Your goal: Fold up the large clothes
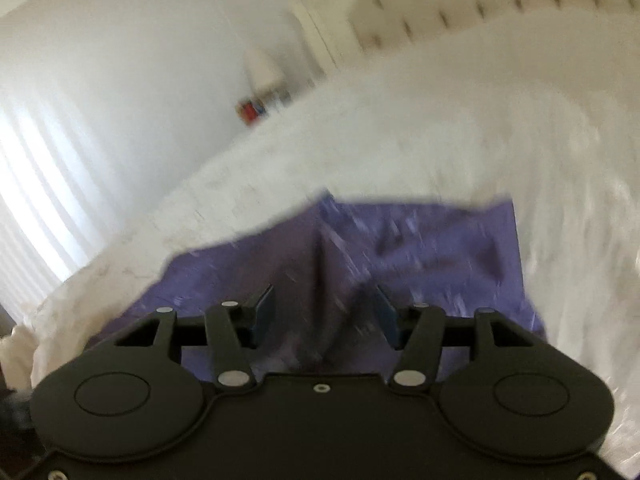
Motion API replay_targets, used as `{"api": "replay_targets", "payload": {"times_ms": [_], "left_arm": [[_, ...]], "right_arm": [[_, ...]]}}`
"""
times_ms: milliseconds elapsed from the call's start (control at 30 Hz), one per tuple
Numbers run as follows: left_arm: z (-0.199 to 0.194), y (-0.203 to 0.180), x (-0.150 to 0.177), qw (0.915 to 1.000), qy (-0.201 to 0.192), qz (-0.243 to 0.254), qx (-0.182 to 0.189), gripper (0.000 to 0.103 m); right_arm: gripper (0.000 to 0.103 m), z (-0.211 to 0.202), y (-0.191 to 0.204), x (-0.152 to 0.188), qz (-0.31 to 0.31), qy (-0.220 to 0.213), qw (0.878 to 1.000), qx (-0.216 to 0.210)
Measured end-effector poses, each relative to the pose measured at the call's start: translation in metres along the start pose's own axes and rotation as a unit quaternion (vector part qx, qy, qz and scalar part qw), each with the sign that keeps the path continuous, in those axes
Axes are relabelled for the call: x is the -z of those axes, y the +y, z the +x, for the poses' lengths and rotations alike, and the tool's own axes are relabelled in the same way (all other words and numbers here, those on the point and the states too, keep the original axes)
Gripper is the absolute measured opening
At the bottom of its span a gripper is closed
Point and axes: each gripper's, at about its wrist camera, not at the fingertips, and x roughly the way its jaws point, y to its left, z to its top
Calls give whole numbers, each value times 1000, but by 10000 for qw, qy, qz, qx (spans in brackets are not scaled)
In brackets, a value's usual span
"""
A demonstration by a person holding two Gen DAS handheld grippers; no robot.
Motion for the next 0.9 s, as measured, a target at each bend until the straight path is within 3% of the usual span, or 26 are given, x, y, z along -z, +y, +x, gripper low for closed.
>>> {"api": "replay_targets", "payload": {"times_ms": [133, 267, 400, 500, 667, 900], "left_arm": [[2, -1, -5, 9998, -67, 12, -160, 39], [17, 1, -3, 9994, 24, 99, -324, 39], [24, 6, 6, 9992, -95, 315, -235, 39], [22, 12, 15, 9991, -278, 299, -95, 39], [20, 20, 19, 9989, -466, 39, 83, 39], [23, 19, 20, 9987, -514, 43, 26, 39]], "right_arm": [[61, -15, 33, 7, -906, -238, 9954, -193], [60, 7, 53, 25, -1511, 146, 9884, -95], [57, 33, 38, 45, -1413, 576, 9875, 384], [56, 27, 23, 52, -1242, 520, 9901, 400], [57, 25, 28, 66, -1467, 360, 9872, 503], [58, 28, 32, 65, -1439, 239, 9882, 476]]}}
